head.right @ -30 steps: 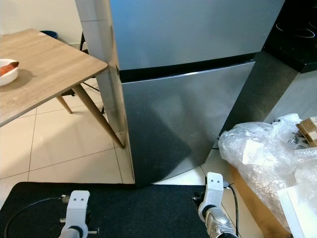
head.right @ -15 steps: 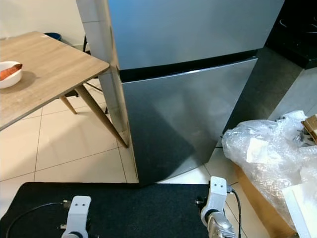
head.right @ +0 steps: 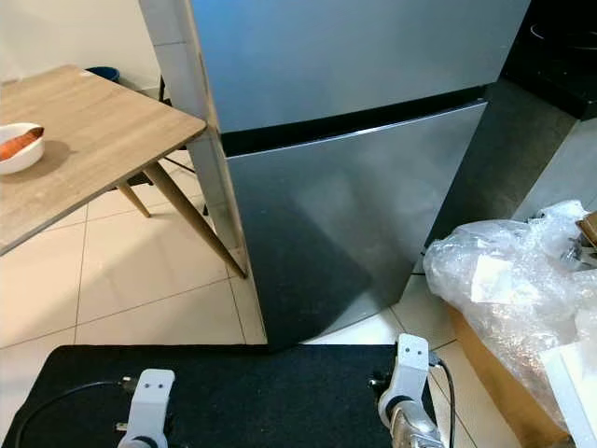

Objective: Restocking fridge

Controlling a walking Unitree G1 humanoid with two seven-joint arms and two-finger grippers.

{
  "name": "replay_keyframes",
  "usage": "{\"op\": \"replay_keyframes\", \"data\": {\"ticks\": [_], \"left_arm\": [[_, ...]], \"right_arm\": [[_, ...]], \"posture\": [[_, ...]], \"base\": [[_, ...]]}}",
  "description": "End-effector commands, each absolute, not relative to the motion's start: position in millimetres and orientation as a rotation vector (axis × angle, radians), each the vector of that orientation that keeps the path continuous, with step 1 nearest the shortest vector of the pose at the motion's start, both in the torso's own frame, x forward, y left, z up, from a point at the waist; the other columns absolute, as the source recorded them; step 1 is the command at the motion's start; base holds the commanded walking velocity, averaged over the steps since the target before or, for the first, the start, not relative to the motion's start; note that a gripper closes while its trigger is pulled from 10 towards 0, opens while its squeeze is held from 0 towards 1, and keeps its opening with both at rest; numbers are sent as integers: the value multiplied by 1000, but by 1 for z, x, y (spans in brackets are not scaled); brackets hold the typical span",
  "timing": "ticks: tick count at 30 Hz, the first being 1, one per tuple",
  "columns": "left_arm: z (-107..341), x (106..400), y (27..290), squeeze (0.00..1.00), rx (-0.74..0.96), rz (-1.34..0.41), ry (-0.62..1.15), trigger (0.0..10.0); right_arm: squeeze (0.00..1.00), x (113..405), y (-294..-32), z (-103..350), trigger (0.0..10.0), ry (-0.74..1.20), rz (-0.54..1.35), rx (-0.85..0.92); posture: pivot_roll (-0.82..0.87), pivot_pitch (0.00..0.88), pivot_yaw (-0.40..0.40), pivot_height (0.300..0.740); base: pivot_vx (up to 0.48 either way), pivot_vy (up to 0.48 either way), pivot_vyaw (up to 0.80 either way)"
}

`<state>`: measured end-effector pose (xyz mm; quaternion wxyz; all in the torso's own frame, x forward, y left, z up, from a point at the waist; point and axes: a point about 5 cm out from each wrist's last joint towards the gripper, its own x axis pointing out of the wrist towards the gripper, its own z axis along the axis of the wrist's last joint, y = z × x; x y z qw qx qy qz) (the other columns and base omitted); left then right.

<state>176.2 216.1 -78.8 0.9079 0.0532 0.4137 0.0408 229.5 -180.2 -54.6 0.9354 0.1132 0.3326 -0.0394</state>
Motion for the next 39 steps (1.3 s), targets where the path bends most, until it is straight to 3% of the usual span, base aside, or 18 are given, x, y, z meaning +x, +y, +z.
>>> {"op": "replay_keyframes", "data": {"ticks": [1, 22, 30, 39], "left_arm": [[-79, 171, 227, 0, 136, 93, 878, 10000], [-80, 169, 229, 0, 142, 74, 889, 10000], [-83, 168, 215, 0, 164, 13, 904, 10000], [-85, 166, 209, 0, 189, -13, 911, 10000]], "right_arm": [[0, 225, -180, -58, 10000, 695, -91, 242], [0, 225, -185, -57, 10000, 688, -102, 236], [0, 224, -188, -57, 10000, 689, -108, 234], [0, 223, -189, -58, 10000, 690, -110, 229]], "posture": [[-22, 110, -11, 740], [-39, 107, -6, 740], [-46, 113, -6, 740], [-50, 112, -7, 740]], "base": [[0, 480, 0], [0, 477, 0], [0, 0, 0], [0, -480, 0]]}}
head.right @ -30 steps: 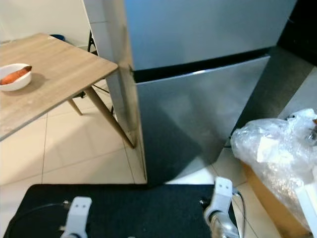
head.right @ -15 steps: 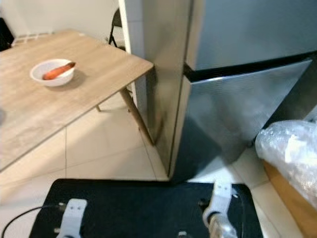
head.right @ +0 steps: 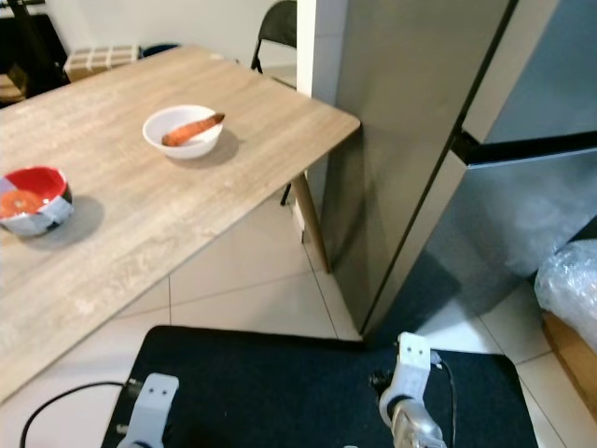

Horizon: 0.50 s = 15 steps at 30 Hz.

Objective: Restocking fridge

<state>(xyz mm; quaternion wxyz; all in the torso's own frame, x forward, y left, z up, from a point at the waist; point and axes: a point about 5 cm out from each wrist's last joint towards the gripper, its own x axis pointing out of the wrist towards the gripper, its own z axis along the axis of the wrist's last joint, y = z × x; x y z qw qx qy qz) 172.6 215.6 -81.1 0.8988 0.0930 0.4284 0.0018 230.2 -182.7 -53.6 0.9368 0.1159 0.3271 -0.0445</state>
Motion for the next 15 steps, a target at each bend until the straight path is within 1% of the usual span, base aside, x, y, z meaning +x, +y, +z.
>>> {"op": "replay_keyframes", "data": {"ticks": [1, 5, 15], "left_arm": [[-86, 166, 208, 0, 190, -16, 911, 10000], [-86, 165, 203, 0, 197, -26, 905, 10000], [-86, 167, 200, 0, 188, -1, 883, 10000]], "right_arm": [[0, 223, -189, -58, 10000, 689, -110, 228], [0, 222, -190, -58, 10000, 689, -110, 226], [0, 223, -189, -58, 10000, 693, -92, 212]], "posture": [[-52, 114, -8, 740], [-52, 116, -8, 740], [-49, 119, -17, 740]], "base": [[0, -480, 0], [0, -480, 0], [0, 0, 0]]}}
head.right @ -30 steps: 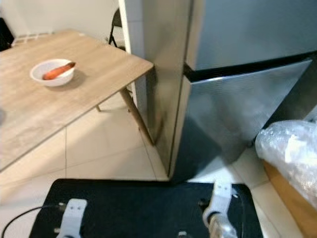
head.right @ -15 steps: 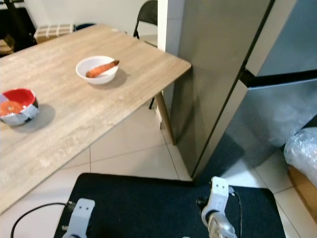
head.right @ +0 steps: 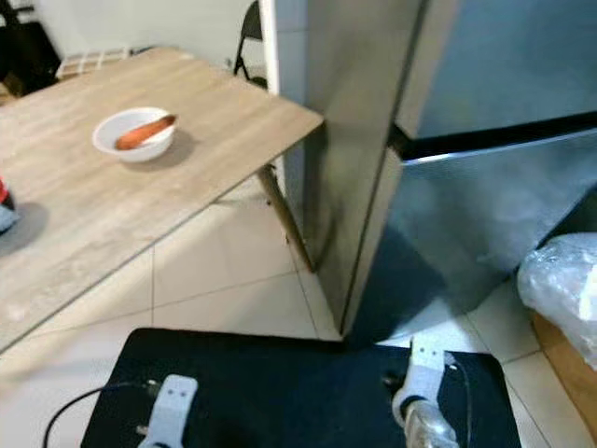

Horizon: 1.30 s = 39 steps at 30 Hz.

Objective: Restocking fridge

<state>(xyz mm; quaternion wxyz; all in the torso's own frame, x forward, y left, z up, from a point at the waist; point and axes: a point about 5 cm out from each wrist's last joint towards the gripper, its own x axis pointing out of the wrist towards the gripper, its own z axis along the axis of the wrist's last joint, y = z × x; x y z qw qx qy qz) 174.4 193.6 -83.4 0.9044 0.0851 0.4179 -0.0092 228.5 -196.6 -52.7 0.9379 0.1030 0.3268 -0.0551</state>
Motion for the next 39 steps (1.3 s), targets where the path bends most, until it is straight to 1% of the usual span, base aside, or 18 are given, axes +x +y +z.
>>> {"op": "replay_keyframes", "data": {"ticks": [1, 5, 8, 13, 39], "left_arm": [[-86, 167, 200, 0, 188, -1, 883, 10000], [-84, 172, 199, 0, 170, 16, 865, 10000], [-82, 177, 199, 0, 135, 52, 857, 10000], [-81, 180, 197, 0, 135, 39, 855, 10000], [-82, 175, 202, 0, 133, 17, 871, 10000]], "right_arm": [[0, 223, -189, -58, 10000, 693, -92, 212], [0, 226, -186, -55, 10000, 683, -43, 184], [0, 228, -183, -54, 10000, 682, -14, 168], [0, 229, -185, -54, 10000, 682, -22, 168], [0, 232, -185, -52, 10000, 677, -11, 156]], "posture": [[-49, 119, -17, 740], [-51, 118, -25, 740], [-52, 116, -29, 740], [-53, 115, -33, 740], [-60, 109, -38, 740]], "base": [[0, 0, 0], [0, 0, 0], [0, 0, 800], [0, 0, 800], [0, 0, 800]]}}
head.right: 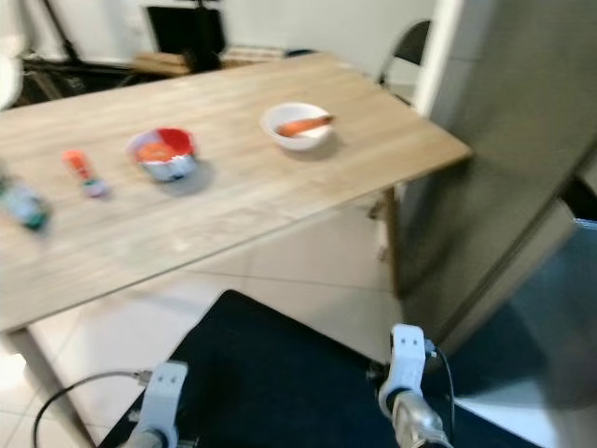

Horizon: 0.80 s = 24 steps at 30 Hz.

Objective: Restocking fridge

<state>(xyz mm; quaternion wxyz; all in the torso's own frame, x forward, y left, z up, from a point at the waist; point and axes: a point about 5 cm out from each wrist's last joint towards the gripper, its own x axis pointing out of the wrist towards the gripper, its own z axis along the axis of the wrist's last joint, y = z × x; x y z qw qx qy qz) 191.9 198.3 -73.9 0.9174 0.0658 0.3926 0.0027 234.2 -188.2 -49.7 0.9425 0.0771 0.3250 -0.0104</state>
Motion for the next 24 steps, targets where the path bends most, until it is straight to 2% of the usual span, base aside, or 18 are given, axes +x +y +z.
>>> {"op": "replay_keyframes", "data": {"ticks": [1, 24], "left_arm": [[-82, 175, 202, 0, 133, 17, 871, 10000], [-85, 162, 213, 0, 136, 21, 884, 10000]], "right_arm": [[0, 232, -185, -52, 10000, 677, -11, 156], [0, 232, -185, -52, 10000, 677, -27, 180]], "posture": [[-60, 109, -38, 740], [-54, 108, -42, 740]], "base": [[0, 0, 800], [0, 0, 789]]}}
